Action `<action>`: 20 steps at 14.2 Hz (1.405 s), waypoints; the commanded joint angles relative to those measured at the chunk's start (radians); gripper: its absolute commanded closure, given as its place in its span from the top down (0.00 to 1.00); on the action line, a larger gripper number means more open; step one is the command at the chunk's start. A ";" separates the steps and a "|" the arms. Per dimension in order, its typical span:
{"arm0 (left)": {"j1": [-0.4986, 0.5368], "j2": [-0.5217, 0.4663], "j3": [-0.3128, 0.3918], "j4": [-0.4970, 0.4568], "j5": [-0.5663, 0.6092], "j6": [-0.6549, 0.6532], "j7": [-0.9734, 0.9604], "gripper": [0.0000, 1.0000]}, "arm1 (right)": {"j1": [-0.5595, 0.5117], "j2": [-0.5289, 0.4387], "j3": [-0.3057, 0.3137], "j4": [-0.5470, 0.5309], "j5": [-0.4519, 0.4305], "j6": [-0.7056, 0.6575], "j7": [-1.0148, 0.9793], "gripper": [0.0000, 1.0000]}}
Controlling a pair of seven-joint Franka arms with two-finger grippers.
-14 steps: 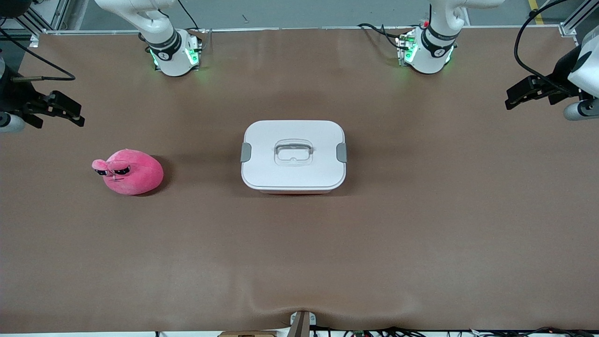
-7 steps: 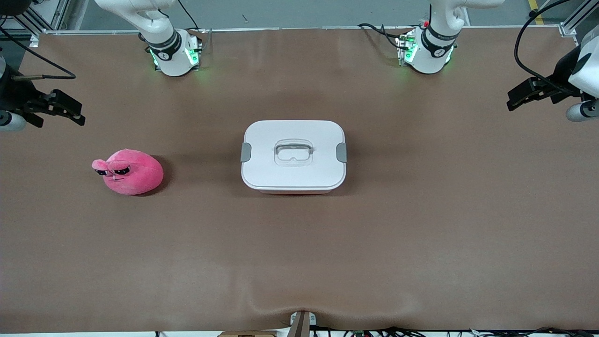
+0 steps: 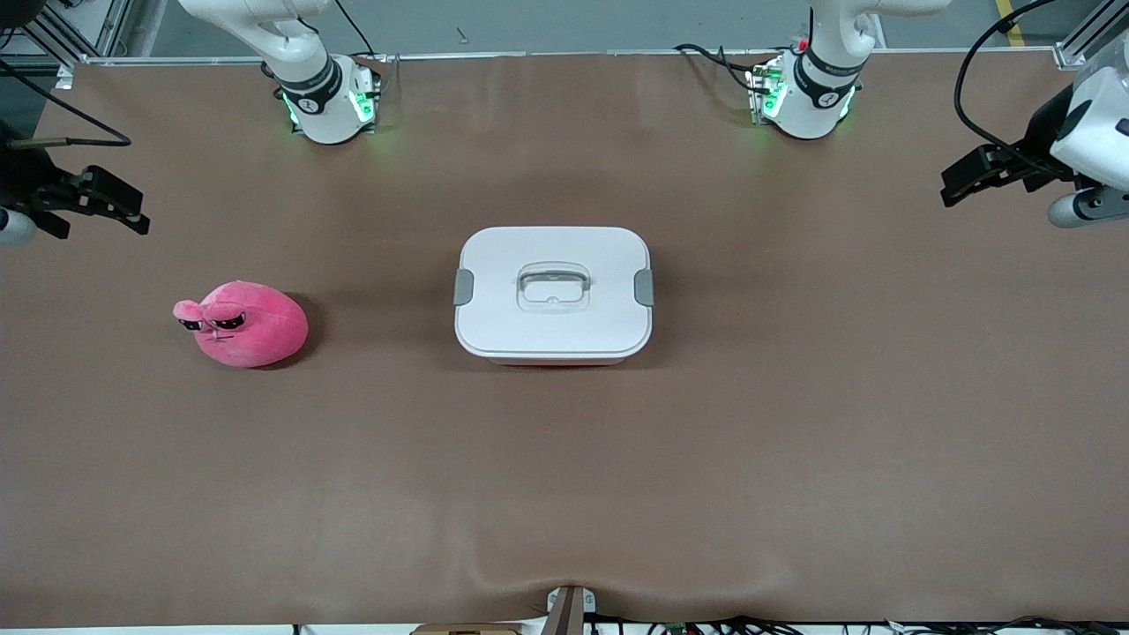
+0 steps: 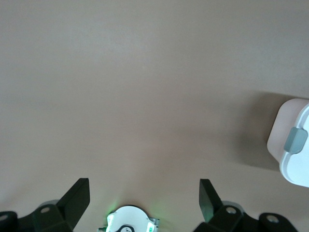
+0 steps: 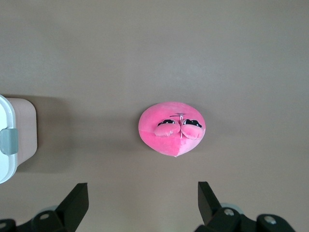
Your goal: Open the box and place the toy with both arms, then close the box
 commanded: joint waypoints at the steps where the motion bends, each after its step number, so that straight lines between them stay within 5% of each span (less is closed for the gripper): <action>1: -0.005 -0.001 -0.037 0.008 -0.004 -0.018 -0.089 1.00 | -0.005 -0.008 0.004 0.008 -0.004 -0.013 -0.012 1.00; 7: 0.003 0.013 -0.144 0.002 -0.006 -0.018 -0.327 1.00 | 0.000 -0.002 0.004 -0.056 0.001 0.043 -0.015 1.00; 14: -0.020 0.026 -0.175 0.004 -0.023 -0.007 -0.458 1.00 | -0.008 0.109 0.004 -0.082 -0.010 0.151 -0.047 1.00; 20: -0.025 0.055 -0.335 -0.053 -0.063 0.080 -0.831 1.00 | -0.006 0.198 0.004 -0.092 -0.010 0.200 -0.049 1.00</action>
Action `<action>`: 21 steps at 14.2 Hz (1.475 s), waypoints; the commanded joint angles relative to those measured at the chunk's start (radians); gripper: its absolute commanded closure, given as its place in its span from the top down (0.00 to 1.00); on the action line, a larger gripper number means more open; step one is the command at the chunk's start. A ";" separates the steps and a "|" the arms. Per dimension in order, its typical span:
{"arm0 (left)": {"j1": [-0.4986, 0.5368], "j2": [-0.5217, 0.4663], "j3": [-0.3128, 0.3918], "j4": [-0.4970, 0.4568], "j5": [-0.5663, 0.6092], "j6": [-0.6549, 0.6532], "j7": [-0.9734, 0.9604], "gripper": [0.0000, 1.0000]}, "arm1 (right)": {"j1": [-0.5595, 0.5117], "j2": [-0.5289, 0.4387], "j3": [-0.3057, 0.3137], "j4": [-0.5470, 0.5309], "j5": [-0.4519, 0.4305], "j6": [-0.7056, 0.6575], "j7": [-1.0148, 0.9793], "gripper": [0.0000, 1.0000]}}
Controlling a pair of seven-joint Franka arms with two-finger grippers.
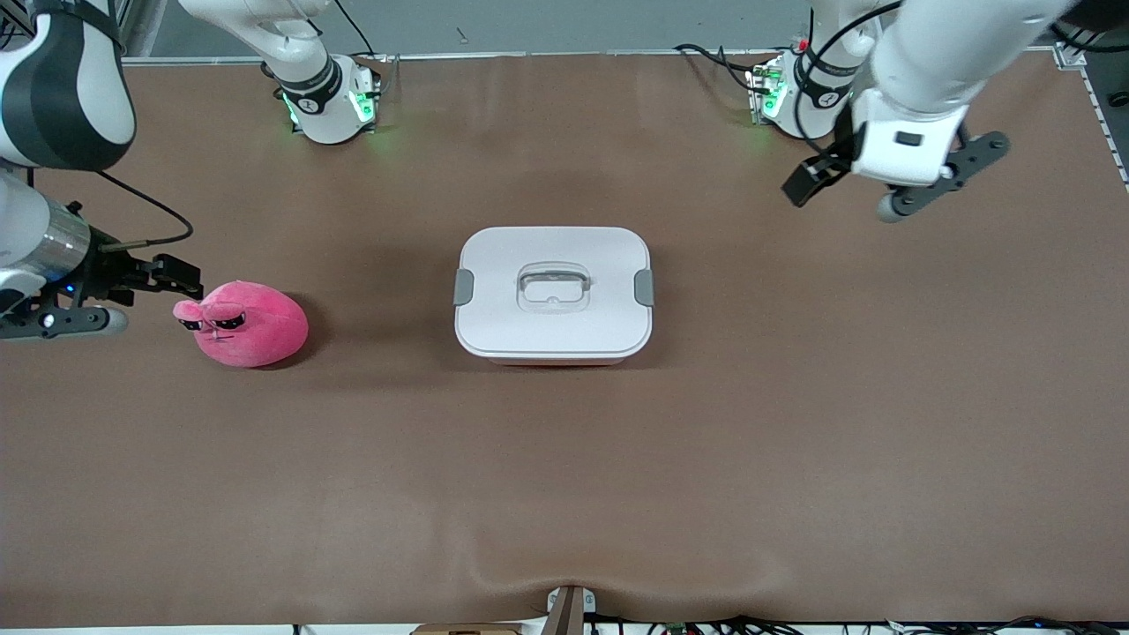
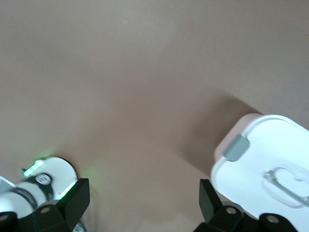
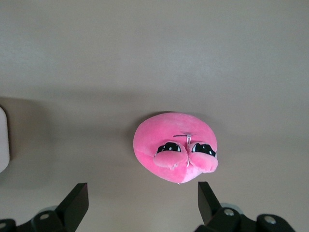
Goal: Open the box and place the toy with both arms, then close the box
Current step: 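Reach the left gripper to the lid handle while the right gripper reaches the toy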
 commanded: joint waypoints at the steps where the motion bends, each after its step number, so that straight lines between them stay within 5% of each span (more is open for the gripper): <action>1: 0.004 0.005 -0.062 -0.043 -0.029 0.069 -0.181 1.00 | -0.005 0.031 0.004 -0.014 -0.010 0.032 -0.016 1.00; 7: -0.004 0.020 -0.163 -0.140 -0.072 0.257 -0.524 1.00 | -0.035 0.025 0.004 -0.198 -0.013 0.198 -0.018 1.00; 14: -0.067 0.094 -0.206 -0.129 -0.069 0.401 -0.981 1.00 | -0.063 0.018 0.002 -0.288 -0.016 0.196 -0.018 0.99; 18: -0.123 0.132 -0.206 -0.127 -0.049 0.488 -1.097 1.00 | -0.052 0.022 0.004 -0.288 -0.023 0.196 -0.016 0.61; 21: -0.175 0.194 -0.208 -0.082 0.055 0.495 -1.171 1.00 | -0.051 0.034 0.004 -0.287 -0.045 0.203 -0.015 0.57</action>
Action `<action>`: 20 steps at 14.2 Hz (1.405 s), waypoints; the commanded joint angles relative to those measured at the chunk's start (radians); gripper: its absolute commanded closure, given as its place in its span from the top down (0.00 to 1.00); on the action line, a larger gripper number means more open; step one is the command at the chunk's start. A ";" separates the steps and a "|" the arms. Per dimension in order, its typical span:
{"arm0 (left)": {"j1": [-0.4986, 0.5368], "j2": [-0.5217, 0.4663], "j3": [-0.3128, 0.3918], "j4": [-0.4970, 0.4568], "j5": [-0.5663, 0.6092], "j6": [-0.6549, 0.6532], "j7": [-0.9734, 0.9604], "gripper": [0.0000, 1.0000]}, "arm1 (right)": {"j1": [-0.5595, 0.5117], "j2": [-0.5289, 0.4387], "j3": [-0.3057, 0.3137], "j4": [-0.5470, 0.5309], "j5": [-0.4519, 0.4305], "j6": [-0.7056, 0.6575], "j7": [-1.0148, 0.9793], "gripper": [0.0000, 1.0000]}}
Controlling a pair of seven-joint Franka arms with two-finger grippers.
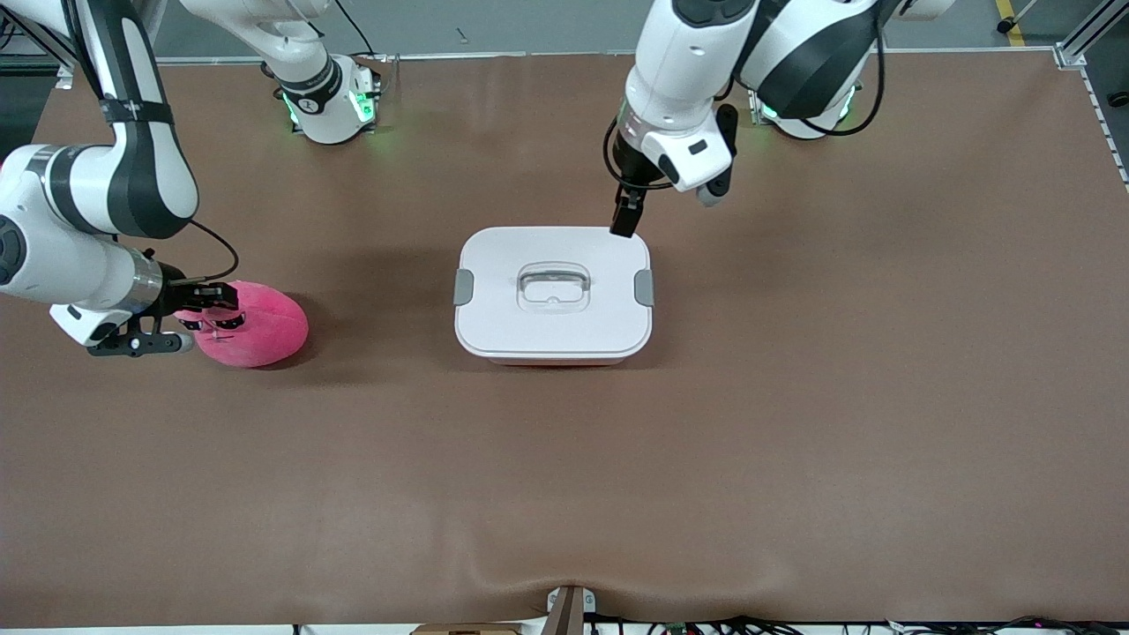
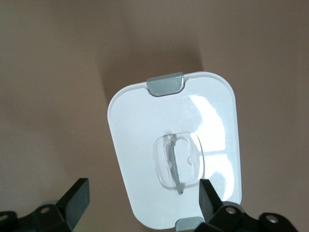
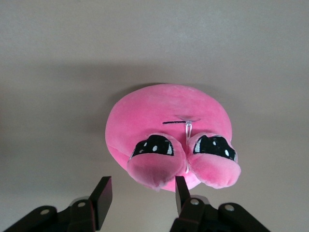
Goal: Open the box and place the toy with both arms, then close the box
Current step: 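Reach the left gripper to the lid handle while the right gripper reaches the toy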
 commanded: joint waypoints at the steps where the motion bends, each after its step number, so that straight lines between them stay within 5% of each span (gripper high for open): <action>1: -0.053 0.080 -0.001 0.071 0.068 0.006 -0.074 1.00 | -0.002 -0.008 0.004 -0.020 -0.029 0.014 -0.003 0.57; 6: -0.096 0.149 -0.001 0.117 0.153 0.006 -0.168 1.00 | -0.003 0.014 0.004 -0.020 -0.030 0.028 -0.002 0.57; 7: -0.096 0.157 0.001 0.117 0.156 0.006 -0.200 1.00 | -0.002 0.015 0.004 -0.018 -0.030 0.026 -0.002 0.48; 9: -0.109 0.178 0.001 0.125 0.173 0.022 -0.234 1.00 | -0.003 0.017 0.004 -0.015 -0.030 0.031 -0.002 0.07; 10: -0.122 0.189 0.004 0.136 0.188 0.037 -0.272 1.00 | -0.005 0.017 0.004 -0.012 -0.030 0.037 -0.002 0.00; 20: -0.213 0.336 0.010 0.220 0.331 0.114 -0.493 1.00 | -0.009 -0.004 0.005 0.064 -0.029 0.000 -0.133 0.00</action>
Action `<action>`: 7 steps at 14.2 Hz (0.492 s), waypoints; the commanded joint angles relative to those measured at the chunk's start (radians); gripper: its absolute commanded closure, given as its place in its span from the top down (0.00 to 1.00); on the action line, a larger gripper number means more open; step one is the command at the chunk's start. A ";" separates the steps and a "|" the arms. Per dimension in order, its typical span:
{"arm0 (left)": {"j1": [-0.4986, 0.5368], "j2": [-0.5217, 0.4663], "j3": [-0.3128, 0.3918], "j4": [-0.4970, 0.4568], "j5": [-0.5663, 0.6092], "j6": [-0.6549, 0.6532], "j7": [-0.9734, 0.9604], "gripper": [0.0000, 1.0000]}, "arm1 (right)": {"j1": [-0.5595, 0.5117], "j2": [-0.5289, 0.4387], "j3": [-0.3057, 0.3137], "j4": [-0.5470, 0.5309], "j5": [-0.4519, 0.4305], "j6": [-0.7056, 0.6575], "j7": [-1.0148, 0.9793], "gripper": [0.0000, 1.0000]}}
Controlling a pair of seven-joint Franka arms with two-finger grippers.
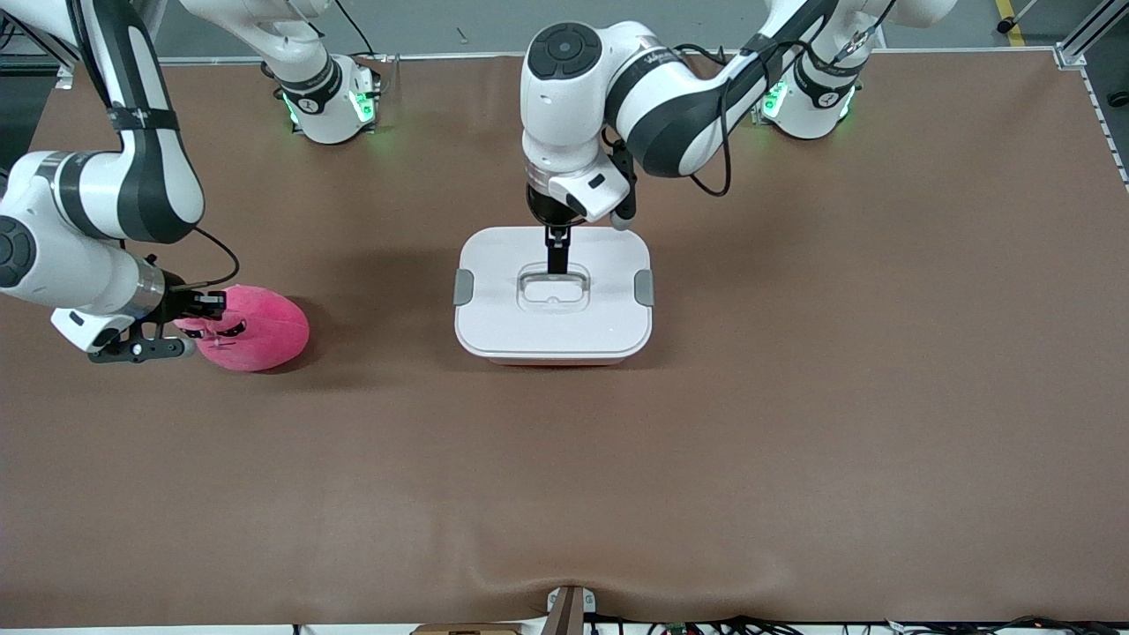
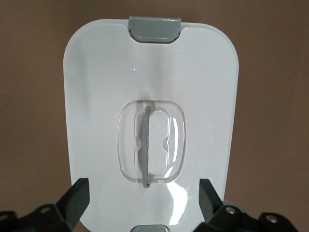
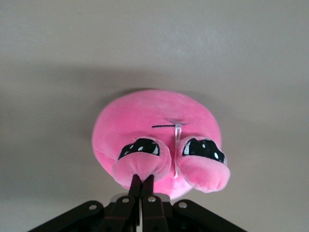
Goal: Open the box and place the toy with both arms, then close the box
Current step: 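Reach the left gripper to the lid handle while the right gripper reaches the toy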
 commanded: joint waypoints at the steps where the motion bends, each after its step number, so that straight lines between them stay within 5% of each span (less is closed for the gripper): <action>1: -0.045 0.034 0.008 0.031 0.068 0.007 -0.068 1.00 | -0.012 -0.028 0.006 0.049 -0.008 -0.045 -0.162 0.00; 3: -0.045 0.043 0.008 0.022 0.072 0.005 -0.069 1.00 | -0.007 -0.031 0.006 0.079 -0.005 -0.045 -0.233 0.00; 7: -0.045 0.089 0.008 0.026 0.105 0.007 -0.074 0.84 | 0.026 -0.029 0.012 0.159 0.004 -0.140 -0.241 0.00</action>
